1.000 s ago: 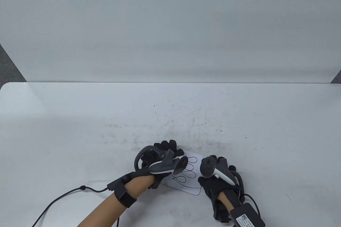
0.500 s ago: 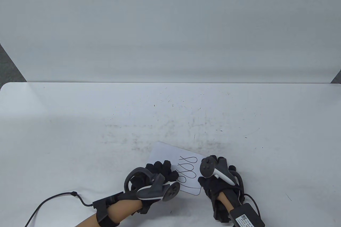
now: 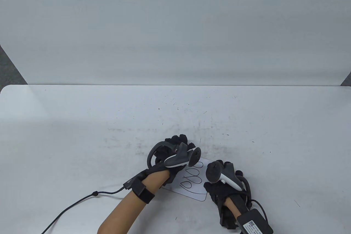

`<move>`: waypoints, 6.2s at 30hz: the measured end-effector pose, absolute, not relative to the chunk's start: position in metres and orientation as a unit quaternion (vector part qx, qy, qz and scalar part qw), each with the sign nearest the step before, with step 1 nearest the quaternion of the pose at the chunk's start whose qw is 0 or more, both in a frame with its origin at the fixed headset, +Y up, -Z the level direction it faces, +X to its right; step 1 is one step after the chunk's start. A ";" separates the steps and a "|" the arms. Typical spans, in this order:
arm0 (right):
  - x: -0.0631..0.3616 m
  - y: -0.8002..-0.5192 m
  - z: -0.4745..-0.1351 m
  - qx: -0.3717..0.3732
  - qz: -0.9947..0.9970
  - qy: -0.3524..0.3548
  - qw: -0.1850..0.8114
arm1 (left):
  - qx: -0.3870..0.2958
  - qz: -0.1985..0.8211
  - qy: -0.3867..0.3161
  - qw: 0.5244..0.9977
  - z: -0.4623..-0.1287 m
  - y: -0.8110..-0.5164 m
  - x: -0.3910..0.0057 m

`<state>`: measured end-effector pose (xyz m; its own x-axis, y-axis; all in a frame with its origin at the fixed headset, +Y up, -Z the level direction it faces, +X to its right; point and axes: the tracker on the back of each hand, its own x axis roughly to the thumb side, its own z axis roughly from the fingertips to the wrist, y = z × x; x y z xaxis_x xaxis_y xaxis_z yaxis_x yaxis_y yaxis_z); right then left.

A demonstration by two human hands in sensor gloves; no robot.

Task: Wipe the whiteboard with a whiteboard eraser

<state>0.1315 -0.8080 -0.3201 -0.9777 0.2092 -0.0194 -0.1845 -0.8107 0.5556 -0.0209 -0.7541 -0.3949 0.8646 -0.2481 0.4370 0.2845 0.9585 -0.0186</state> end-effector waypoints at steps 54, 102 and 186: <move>0.130 -0.808 -0.321 0.020 0.954 0.286 0.092 | -0.044 -0.092 -0.303 0.948 -0.289 -0.753 -0.073; 0.131 -0.807 -0.321 0.023 0.953 0.287 0.094 | -0.036 -0.107 -0.336 0.935 -0.286 -0.753 -0.047; 0.136 -0.808 -0.323 0.033 0.944 0.296 0.144 | -0.105 -0.079 -0.338 0.932 -0.325 -0.752 -0.020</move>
